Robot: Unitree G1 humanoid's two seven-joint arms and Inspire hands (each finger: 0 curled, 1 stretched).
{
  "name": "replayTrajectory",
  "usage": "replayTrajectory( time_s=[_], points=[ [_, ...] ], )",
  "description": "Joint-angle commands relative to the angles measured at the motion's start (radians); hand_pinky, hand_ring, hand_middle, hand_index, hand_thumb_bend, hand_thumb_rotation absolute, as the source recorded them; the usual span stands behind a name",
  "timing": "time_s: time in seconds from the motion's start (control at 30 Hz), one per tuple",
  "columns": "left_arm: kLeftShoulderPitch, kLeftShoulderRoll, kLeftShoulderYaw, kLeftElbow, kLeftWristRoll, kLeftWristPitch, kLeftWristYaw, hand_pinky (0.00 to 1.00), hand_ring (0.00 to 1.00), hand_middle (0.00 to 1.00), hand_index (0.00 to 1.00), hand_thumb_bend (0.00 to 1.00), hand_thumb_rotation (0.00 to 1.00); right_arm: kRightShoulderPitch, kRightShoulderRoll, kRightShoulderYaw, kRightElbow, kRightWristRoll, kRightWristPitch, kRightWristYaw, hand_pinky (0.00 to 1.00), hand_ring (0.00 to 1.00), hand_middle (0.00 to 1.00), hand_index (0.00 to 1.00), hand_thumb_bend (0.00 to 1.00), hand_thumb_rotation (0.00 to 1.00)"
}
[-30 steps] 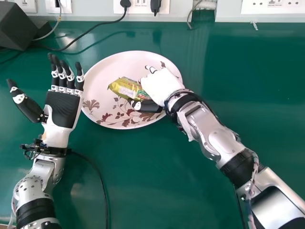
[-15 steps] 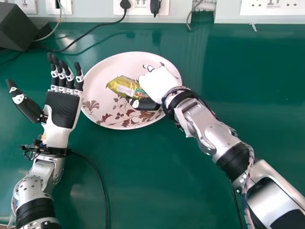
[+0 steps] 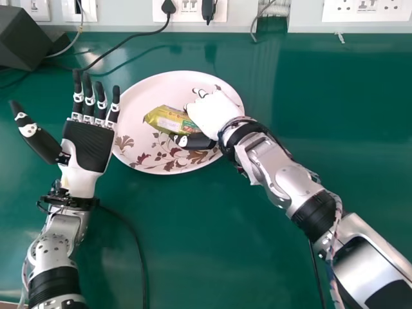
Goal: Pick up biscuit and place it in the plate
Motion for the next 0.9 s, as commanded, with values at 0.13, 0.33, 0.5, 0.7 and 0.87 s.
replayTrajectory(
  time_s=[0.13,0.33,0.5,0.7,0.87],
  points=[
    [0.059,-0.019,-0.007,0.069,0.048,-0.042,-0.043,0.83,0.71,0.78,0.85,0.98,0.48,0.049,0.003,0.030,0.030,0.022,-0.018,0.041,0.56,0.76,0.83,0.71,0.84,0.55],
    [0.057,-0.018,-0.007,0.078,0.048,-0.049,-0.062,0.83,0.71,0.77,0.85,0.97,0.46,0.049,-0.003,0.024,0.021,0.036,-0.015,0.040,0.59,0.77,0.84,0.74,0.88,0.69],
    [0.054,-0.018,-0.007,0.089,0.052,-0.057,-0.076,0.85,0.72,0.78,0.86,0.98,0.46,0.050,-0.013,0.007,0.004,0.052,-0.011,0.034,0.62,0.79,0.85,0.76,0.90,0.72],
    [0.038,-0.011,-0.007,0.121,0.058,-0.067,-0.099,0.85,0.73,0.80,0.86,0.98,0.47,0.053,-0.043,-0.026,-0.037,0.088,-0.015,0.038,0.64,0.79,0.85,0.77,0.91,0.71],
    [0.030,-0.007,-0.010,0.126,0.062,-0.072,-0.101,0.84,0.73,0.81,0.87,0.95,0.48,0.071,-0.079,-0.064,-0.102,0.118,-0.011,0.056,0.64,0.79,0.85,0.77,0.91,0.71]
  ],
)
